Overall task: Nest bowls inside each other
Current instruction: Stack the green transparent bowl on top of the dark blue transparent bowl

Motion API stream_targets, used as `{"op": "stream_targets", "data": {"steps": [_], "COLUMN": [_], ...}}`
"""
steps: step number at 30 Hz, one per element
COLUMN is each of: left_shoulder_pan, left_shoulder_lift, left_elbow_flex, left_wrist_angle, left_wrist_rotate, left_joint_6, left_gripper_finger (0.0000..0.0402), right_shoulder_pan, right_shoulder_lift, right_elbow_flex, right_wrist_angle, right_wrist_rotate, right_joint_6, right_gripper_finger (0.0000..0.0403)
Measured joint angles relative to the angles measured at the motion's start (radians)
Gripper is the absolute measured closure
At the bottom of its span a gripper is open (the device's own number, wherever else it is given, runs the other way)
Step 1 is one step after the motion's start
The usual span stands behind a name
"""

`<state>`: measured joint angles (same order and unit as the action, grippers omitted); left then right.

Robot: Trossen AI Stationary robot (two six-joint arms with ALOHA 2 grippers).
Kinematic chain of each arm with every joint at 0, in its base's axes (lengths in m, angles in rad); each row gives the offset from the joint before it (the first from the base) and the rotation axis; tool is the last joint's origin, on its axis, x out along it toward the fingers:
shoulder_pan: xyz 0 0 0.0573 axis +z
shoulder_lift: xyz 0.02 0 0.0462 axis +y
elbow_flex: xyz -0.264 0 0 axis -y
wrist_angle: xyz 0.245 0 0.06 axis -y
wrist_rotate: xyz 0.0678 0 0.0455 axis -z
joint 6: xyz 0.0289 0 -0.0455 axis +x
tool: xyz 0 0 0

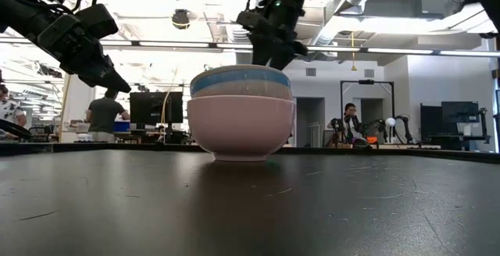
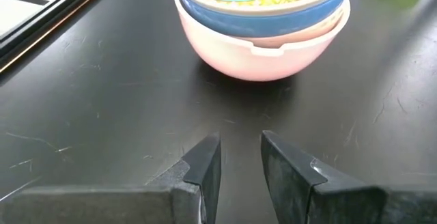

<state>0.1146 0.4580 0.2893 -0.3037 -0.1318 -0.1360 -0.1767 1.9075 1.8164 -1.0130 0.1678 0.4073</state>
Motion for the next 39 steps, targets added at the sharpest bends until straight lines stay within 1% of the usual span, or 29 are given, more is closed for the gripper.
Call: {"op": "stream_targets", "data": {"steps": [2, 5, 8, 11, 17, 20, 23, 26, 29, 32, 35, 39], "left_shoulder_pan": [0.000, 0.000, 0.000, 0.000, 0.000, 0.000, 0.000, 0.000, 0.000, 0.000, 0.000, 0.000], "left_shoulder_lift": [0.000, 0.000, 0.000, 0.000, 0.000, 0.000, 0.000, 0.000, 0.000, 0.000, 0.000, 0.000], "left_elbow_flex": [0.000, 0.000, 0.000, 0.000, 0.000, 0.000, 0.000, 0.000, 0.000, 0.000, 0.000, 0.000], "left_wrist_angle": [-0.005, -0.008, -0.012, -0.019, -0.020, -0.020, -0.020, -0.021, -0.021, -0.021, -0.021, -0.020], "left_wrist_rotate": [0.000, -0.006, -0.011, -0.011, -0.011, -0.011, -0.011, -0.011, -0.011, -0.011, -0.012, -0.012], "left_joint_6": [0.000, 0.000, 0.000, 0.000, -0.003, -0.004, -0.004, -0.004, 0.001, 0.003, 0.003, 0.002], "left_gripper_finger": [0.0307, 0.0307, 0.0307, 0.0307, 0.0307, 0.0307, 0.0307, 0.0307, 0.0307, 0.0307, 0.0307, 0.0307], "right_shoulder_pan": [0.018, 0.075, 0.157, 0.249, 0.413, 0.483, 0.553, 0.631, 0.717, 0.805, 0.886, 0.971], "right_shoulder_lift": [-0.019, -0.048, -0.066, -0.081, -0.092, -0.096, -0.134, -0.209, -0.296, -0.376, -0.421, -0.428], "right_elbow_flex": [0.000, 0.000, 0.000, 0.000, -0.001, -0.026, -0.105, -0.225, -0.366, -0.502, -0.619, -0.732], "right_wrist_angle": [-0.041, -0.076, -0.116, -0.212, -0.485, -0.548, -0.546, -0.545, -0.540, -0.466, -0.377, -0.302], "right_wrist_rotate": [-0.009, -0.009, -0.009, 0.006, 0.009, -0.027, -0.090, -0.116, -0.119, -0.127, -0.167, -0.249], "right_joint_6": [0.016, 0.030, 0.034, 0.080, 0.344, 0.466, 0.581, 0.746, 0.942, 1.093, 1.159, 1.166], "right_gripper_finger": [0.0163, 0.0166, 0.0175, 0.0185, 0.0200, 0.0203, 0.0205, 0.0206, 0.0206, 0.0206, 0.0206, 0.0206]}}
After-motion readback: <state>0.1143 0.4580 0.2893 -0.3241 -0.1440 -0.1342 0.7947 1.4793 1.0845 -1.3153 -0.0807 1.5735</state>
